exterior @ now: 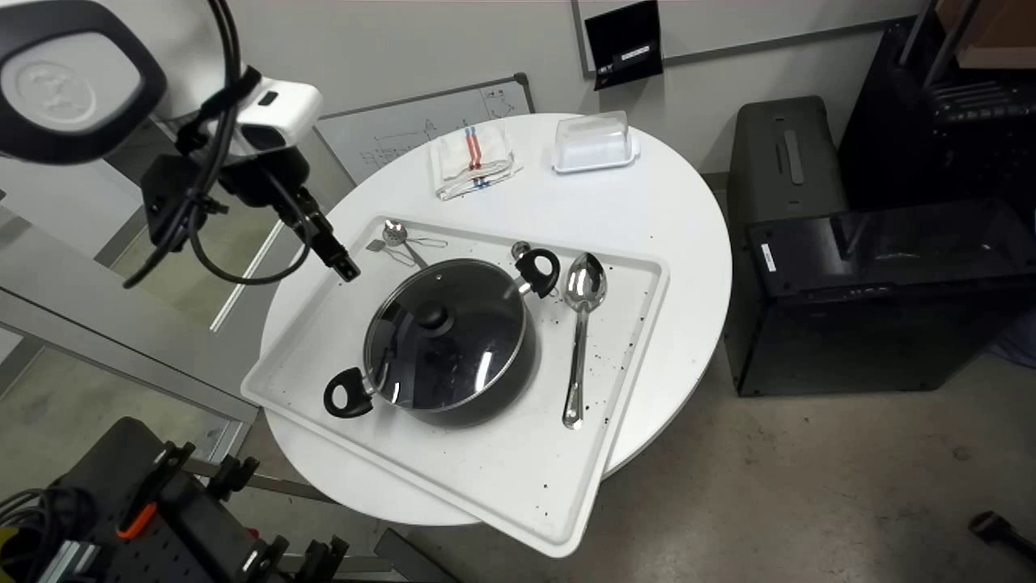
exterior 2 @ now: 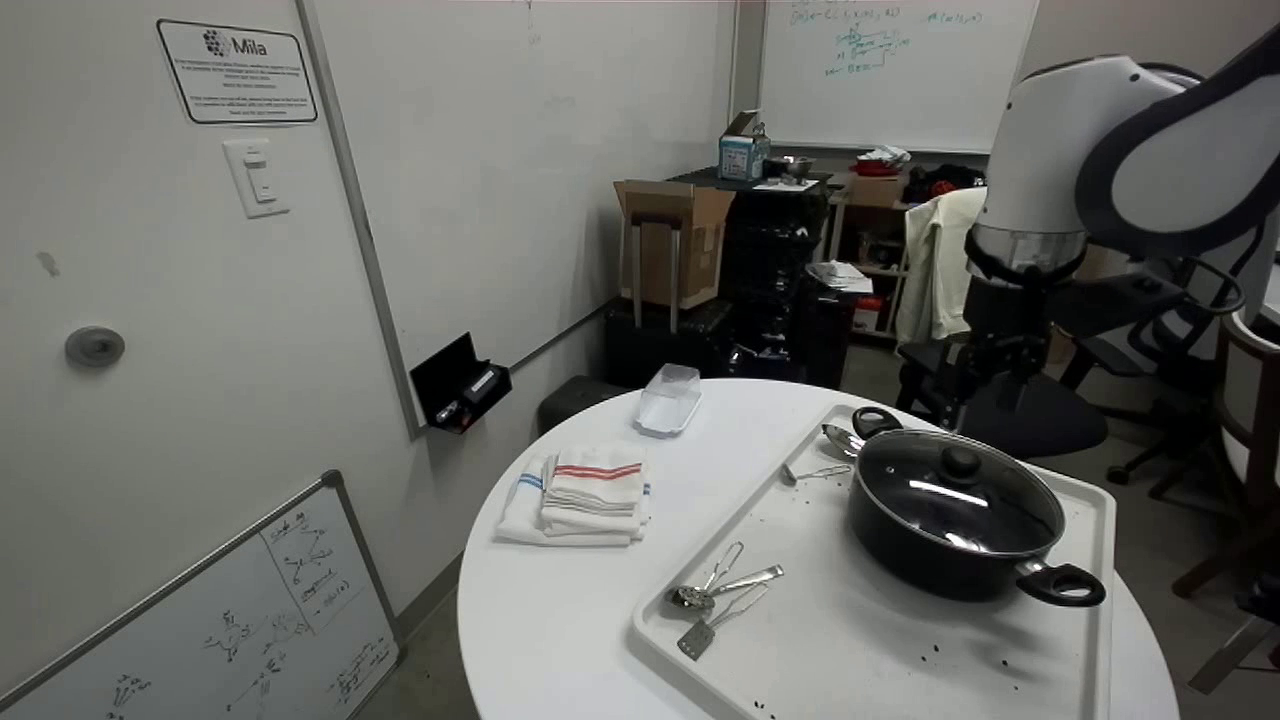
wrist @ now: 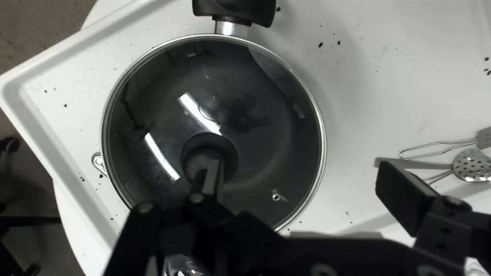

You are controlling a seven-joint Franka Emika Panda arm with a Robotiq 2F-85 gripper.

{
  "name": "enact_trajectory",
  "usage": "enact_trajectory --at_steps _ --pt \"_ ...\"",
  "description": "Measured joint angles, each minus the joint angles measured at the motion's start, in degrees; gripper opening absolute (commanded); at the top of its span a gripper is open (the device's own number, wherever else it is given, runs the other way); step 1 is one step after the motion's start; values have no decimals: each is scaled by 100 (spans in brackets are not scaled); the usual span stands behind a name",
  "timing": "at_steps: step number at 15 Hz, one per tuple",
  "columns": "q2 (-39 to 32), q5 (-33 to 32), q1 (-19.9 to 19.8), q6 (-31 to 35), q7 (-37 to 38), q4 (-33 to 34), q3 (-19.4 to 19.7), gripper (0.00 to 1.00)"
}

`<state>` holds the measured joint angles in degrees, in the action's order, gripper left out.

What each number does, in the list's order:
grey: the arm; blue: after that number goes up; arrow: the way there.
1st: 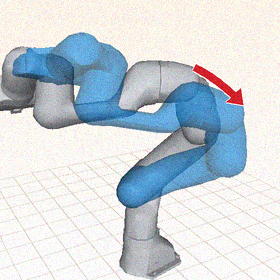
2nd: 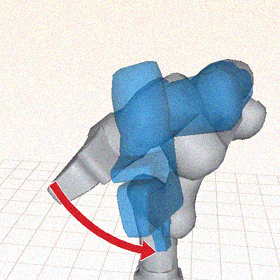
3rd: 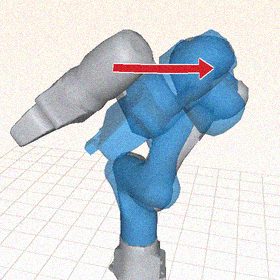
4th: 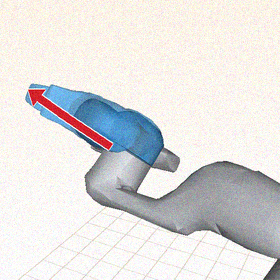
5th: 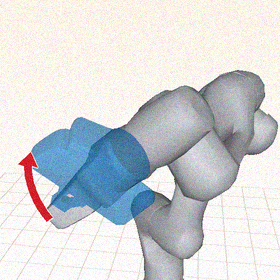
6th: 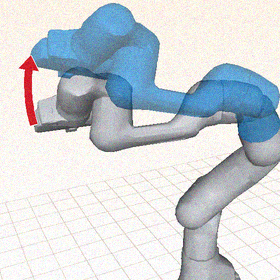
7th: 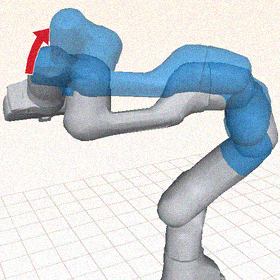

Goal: Take the lid off the pot

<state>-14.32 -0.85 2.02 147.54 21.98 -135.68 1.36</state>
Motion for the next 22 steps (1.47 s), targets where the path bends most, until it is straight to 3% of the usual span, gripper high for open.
enact_trajectory --at_steps 8,18,19,22 --pt "-859 -270 281 966 652 17 689 100" --pt "-1614 -267 717 1207 1093 382 1331 100" --pt "-1662 -266 732 1207 1115 417 1353 75" --pt "-1764 -265 771 1209 1166 492 1385 60"
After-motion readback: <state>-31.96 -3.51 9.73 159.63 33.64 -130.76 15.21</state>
